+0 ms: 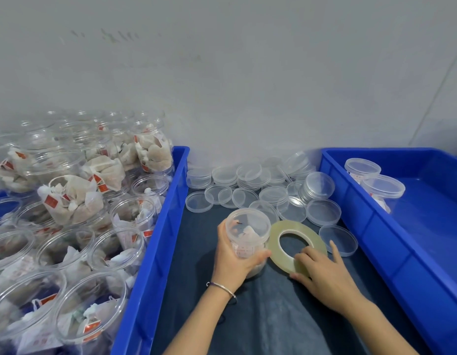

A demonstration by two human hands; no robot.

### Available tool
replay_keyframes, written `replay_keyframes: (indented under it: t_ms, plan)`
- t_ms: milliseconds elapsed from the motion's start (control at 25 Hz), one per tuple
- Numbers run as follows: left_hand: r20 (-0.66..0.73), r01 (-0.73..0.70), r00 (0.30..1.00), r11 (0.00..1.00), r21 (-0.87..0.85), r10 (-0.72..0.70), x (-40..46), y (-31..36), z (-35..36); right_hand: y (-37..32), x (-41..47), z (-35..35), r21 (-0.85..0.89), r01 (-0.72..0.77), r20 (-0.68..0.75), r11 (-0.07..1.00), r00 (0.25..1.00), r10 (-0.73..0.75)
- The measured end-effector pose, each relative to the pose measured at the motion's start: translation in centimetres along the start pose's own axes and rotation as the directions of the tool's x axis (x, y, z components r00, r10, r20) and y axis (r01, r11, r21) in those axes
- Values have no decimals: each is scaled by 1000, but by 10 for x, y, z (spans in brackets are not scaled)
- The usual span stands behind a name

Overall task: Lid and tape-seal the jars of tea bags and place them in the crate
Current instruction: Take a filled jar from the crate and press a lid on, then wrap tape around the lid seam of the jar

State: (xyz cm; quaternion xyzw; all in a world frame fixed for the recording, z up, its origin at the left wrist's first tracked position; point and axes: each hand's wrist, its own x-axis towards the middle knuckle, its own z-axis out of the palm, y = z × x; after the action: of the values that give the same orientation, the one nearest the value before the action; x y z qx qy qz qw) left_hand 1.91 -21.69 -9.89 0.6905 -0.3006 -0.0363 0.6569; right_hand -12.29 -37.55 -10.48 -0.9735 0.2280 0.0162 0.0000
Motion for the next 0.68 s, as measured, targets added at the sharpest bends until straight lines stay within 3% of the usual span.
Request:
replay_keyframes:
  t_ms: [80,120,200,240,280,360,440,480,600,680]
  plan:
    - [48,32,998,999,11,-32,-1,5,-2,-6,0,-8,152,-3,-124,988,992,22]
    - [65,46,997,999,15,-47,-1,9,-4,-10,0,-16,367,-21,-172,930,981,90]
    - [-5,-23,1000,999,32,23,1,25,-10,-18,-6,-39,811,-17,-164,585,953,254]
    - [-56,-102,993,993,59,105,4,35,-11,-20,-12,-50,917,19,-143,399,948,283]
    - [-55,-172,983,980,95,178,7,46,-11,-22,-18,-59,947,58,-147,316,953,265]
    - [148,-252,962,953,166,229,16,67,-5,-30,-27,-70,939,155,-206,308,968,143]
    - [418,-255,898,939,233,140,19,78,2,-39,-30,-74,926,238,-271,293,959,77]
    - [481,-237,871,941,240,97,20,79,6,-41,-30,-74,923,262,-294,282,952,79]
    - [464,-217,881,951,219,94,19,78,9,-45,-28,-71,900,290,-335,327,938,91]
    - [363,-220,921,958,182,142,17,80,6,-44,-29,-67,876,308,-361,370,929,81]
